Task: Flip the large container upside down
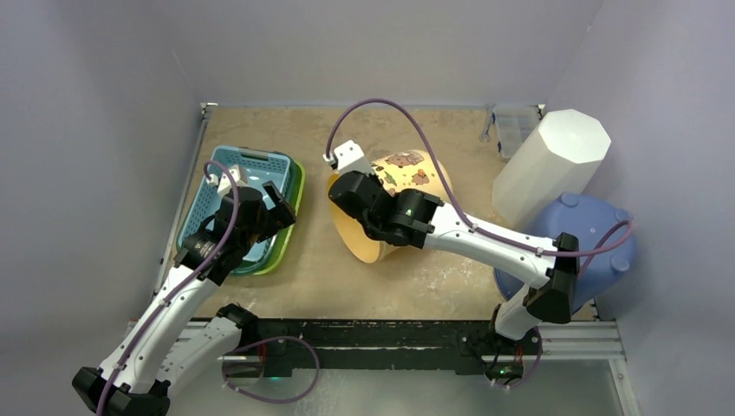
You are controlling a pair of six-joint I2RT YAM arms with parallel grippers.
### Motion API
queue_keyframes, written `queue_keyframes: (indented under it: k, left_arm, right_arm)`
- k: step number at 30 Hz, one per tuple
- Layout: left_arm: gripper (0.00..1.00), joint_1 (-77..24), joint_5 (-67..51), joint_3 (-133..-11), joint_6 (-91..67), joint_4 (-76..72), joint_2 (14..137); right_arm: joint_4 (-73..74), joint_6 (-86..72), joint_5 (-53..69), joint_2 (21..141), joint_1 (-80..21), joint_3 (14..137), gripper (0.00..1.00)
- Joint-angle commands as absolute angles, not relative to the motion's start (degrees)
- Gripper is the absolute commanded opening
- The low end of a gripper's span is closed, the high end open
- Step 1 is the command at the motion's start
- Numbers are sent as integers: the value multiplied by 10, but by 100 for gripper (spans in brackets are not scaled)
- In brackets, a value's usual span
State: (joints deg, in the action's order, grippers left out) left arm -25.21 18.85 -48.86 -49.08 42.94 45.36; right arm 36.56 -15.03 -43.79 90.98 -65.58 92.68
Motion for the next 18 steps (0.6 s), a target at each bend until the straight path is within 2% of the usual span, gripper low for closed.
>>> queue_keyframes:
  k: [1, 18]
  left_arm:
    - [93, -254, 181, -499, -502, 415, 452]
    - [92, -253, 155, -497, -501, 399, 460]
  right_arm:
    - [374, -202, -304, 930, -650, 879, 0]
    - [366, -174, -242, 936, -651, 845, 0]
